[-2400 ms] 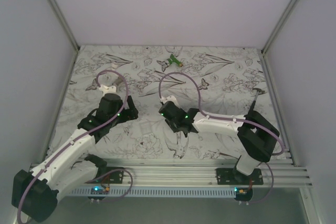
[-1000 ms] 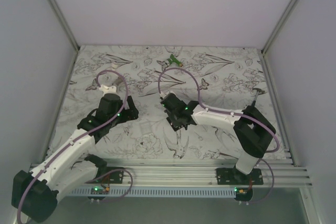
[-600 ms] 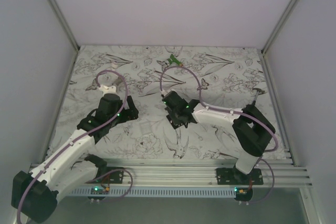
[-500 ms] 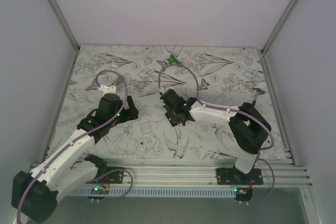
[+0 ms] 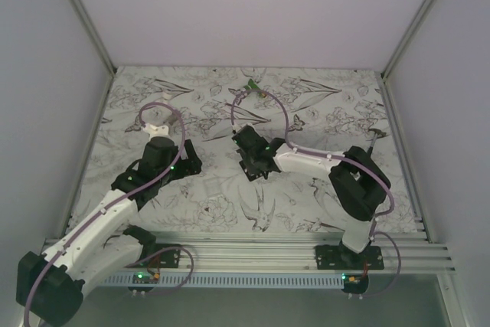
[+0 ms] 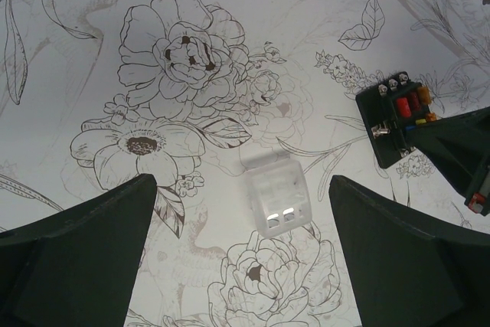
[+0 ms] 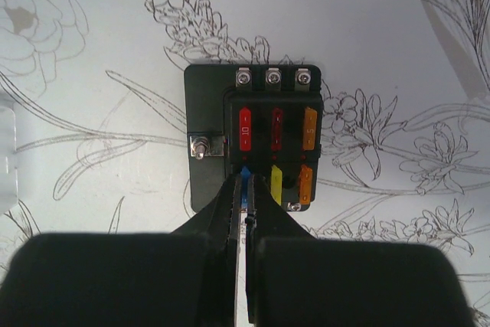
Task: Snap on the fuse box
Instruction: Install the fuse at the fuse box base, then pick up the fuse box cover from the center of the board.
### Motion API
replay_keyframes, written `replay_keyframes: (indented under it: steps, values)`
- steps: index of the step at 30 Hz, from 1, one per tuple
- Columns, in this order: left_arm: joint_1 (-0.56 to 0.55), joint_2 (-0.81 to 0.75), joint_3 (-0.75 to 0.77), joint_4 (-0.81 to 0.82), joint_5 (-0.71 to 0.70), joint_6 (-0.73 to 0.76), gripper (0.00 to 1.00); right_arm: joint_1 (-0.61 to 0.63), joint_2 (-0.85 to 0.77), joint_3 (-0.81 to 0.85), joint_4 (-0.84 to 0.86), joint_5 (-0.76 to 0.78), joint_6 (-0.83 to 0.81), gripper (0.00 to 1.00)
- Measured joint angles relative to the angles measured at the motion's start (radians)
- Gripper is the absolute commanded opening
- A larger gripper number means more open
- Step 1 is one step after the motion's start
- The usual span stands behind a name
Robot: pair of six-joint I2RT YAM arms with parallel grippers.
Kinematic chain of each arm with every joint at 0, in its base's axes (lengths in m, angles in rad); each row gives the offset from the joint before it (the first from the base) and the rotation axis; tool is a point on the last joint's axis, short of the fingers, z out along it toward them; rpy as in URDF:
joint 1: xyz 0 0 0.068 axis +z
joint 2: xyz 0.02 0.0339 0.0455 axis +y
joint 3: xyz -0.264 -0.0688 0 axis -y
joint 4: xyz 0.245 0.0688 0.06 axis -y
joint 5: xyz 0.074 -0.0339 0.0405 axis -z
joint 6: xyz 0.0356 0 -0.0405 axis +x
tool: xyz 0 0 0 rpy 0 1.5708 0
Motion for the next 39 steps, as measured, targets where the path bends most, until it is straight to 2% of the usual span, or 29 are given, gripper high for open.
replay_keyframes:
  steps: [10,17,29,34,39]
  values:
    - [0.000,-0.012,0.000,-0.014,0.001,-0.007,1.00,-0.005,-0.010,0.000,0.017,-0.007,0.018,0.00]
    - [0.001,-0.031,0.000,-0.023,0.008,-0.018,1.00,-0.005,-0.021,0.006,0.007,-0.012,0.037,0.15]
    - [0.001,-0.076,0.000,-0.064,-0.029,-0.019,1.00,0.039,-0.053,0.032,-0.190,0.036,0.072,0.57]
    - [0.011,-0.079,-0.003,-0.072,-0.072,-0.024,1.00,0.120,-0.079,0.064,-0.150,0.052,0.098,0.75]
    - [0.101,-0.064,-0.013,-0.098,-0.089,-0.054,1.00,0.202,-0.053,0.104,-0.071,0.052,0.130,0.94]
